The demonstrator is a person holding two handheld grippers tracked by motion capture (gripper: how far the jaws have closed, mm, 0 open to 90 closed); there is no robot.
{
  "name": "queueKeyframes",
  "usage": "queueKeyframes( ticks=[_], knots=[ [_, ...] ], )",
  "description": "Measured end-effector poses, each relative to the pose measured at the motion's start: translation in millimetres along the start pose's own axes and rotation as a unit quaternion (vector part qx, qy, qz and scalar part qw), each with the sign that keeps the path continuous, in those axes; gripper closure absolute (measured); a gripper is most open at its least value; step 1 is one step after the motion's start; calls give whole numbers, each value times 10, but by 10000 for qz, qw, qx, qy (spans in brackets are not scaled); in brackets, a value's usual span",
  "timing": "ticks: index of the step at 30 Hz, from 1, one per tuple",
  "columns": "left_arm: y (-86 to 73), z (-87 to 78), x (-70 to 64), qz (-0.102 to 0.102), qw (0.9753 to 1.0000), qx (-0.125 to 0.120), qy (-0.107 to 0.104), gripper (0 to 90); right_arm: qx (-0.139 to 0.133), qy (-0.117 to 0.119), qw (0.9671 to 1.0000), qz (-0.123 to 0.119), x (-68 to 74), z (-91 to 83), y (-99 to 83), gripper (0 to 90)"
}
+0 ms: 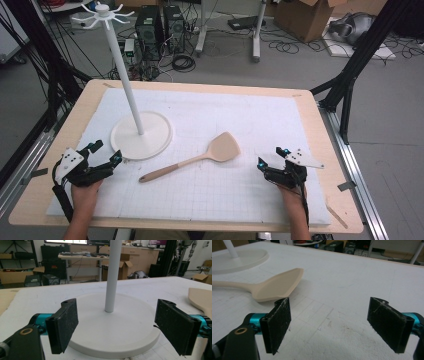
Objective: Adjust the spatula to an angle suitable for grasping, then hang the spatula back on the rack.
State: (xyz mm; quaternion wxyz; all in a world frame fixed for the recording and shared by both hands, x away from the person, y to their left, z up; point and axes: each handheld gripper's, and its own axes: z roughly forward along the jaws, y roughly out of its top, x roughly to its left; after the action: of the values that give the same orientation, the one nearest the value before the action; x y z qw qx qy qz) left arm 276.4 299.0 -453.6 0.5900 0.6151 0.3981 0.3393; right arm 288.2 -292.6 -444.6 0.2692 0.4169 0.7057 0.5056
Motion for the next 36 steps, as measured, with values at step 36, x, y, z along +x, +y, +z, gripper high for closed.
queueKeyframes(
  ticks=[36],
  knots=[
    [716, 710, -721, 351, 9666, 866, -2386, 194, 91, -248, 9988, -410, 51, -185, 34, 167]
  ],
)
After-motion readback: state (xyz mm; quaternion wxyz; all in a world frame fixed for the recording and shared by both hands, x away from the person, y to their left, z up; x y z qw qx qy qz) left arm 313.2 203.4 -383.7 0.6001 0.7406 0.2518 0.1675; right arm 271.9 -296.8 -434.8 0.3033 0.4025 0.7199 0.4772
